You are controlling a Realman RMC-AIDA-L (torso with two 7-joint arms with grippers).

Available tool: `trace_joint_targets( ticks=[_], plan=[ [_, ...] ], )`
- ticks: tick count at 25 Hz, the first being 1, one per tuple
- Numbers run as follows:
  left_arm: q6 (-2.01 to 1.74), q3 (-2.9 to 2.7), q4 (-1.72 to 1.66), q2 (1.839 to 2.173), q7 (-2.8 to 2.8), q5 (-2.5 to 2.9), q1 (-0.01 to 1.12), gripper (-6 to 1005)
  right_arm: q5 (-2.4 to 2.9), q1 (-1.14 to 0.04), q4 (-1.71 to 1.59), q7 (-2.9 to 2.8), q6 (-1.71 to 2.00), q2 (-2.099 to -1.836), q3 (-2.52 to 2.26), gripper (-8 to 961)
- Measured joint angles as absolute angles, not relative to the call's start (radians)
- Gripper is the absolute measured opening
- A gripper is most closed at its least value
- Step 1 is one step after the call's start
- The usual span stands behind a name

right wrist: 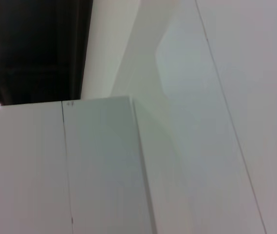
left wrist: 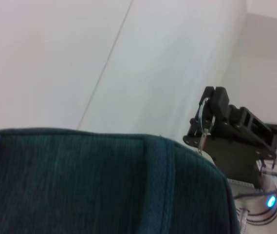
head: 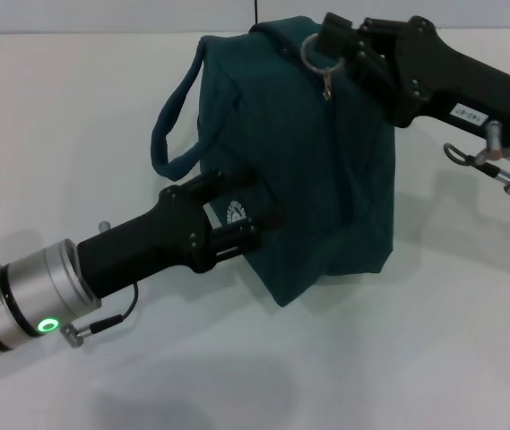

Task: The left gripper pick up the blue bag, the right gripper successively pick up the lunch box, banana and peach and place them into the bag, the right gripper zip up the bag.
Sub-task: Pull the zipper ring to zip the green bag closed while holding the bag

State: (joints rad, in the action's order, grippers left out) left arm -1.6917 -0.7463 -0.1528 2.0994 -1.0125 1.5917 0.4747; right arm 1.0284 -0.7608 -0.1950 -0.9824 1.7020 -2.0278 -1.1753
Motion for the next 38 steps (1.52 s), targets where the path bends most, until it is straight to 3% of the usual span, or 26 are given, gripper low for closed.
trace_joint_targets(
  ticks=[23,34,38],
  plan=[
    [-1.587,-0.751,-0.136,2.1,-1.0,1.537,0.507,824,1.027,-0.804,-0.196,-0.979,1.663,-2.028,-1.195,13],
    [-1.6,-0.765,-0.138,2.097,-0.956,1.55,0.519,415,1.028,-0.797,-0.191,-0.979,1.657,-2.028,-1.196,12],
    [-1.601,-0.775,-0.137,2.097,-0.956,1.551,0.522,329,1.028,-0.797,-0.189,-0.979,1.656,-2.028,-1.196,12]
  ],
)
